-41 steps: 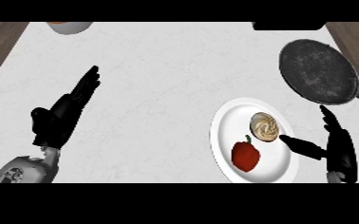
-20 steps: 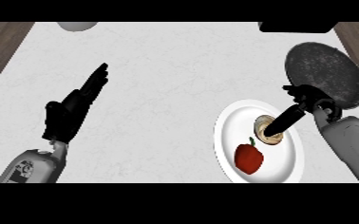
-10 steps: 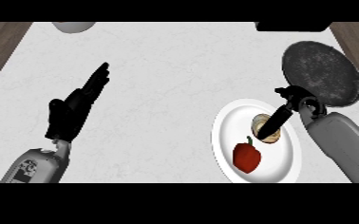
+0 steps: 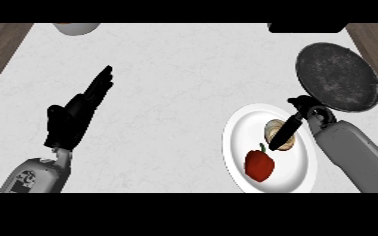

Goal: Pick the cupcake from the plate and place it in the pan

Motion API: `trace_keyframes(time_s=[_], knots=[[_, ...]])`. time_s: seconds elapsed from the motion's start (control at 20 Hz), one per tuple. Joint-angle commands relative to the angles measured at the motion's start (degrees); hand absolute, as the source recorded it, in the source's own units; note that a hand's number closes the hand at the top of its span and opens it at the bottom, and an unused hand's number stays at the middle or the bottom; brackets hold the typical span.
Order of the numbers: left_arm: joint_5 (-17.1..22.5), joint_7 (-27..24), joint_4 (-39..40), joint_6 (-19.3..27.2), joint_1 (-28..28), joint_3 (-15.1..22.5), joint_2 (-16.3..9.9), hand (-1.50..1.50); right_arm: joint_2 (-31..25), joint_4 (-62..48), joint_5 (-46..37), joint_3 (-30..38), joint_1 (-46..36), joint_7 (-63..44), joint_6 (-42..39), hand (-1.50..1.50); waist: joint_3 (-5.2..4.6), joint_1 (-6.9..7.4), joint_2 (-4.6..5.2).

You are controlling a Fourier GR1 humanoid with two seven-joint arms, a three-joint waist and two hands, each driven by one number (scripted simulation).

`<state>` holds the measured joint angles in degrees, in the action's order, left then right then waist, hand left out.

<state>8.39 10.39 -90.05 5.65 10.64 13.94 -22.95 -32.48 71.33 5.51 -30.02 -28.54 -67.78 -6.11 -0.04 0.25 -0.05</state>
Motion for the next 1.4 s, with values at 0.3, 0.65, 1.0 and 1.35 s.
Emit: trace_keyframes(time_s=[0.3, 0.65, 1.0, 1.35], knots=[[-0.4, -2.1, -1.5, -3.5, -4.2, -3.0, 0.0, 0.0, 2.6, -2.3, -2.6, 0.8, 2.2, -2.8, -4.5, 1.5, 0.03, 0.02, 0.0], [-2.5, 1.4, -1.7, -2.4, -1.9, -1.5, 2.1, 0.0, 6.9, -4.2, -2.9, -1.0, 1.2, -1.4, -4.3, 1.5, 0.04, 0.12, 0.06], [-2.7, 0.9, -0.9, -4.2, -1.2, -3.6, 2.5, 0.0, 6.1, -1.3, -8.1, 0.1, 2.0, -1.6, -2.5, 1.5, 0.03, -0.1, 0.03], [-3.4, 1.7, 0.4, -3.3, 1.1, -2.8, 3.8, 0.0, 14.0, 3.0, -34.0, -11.0, -8.0, 3.5, 13.2, 1.5, 0.0, 0.59, 0.05]])
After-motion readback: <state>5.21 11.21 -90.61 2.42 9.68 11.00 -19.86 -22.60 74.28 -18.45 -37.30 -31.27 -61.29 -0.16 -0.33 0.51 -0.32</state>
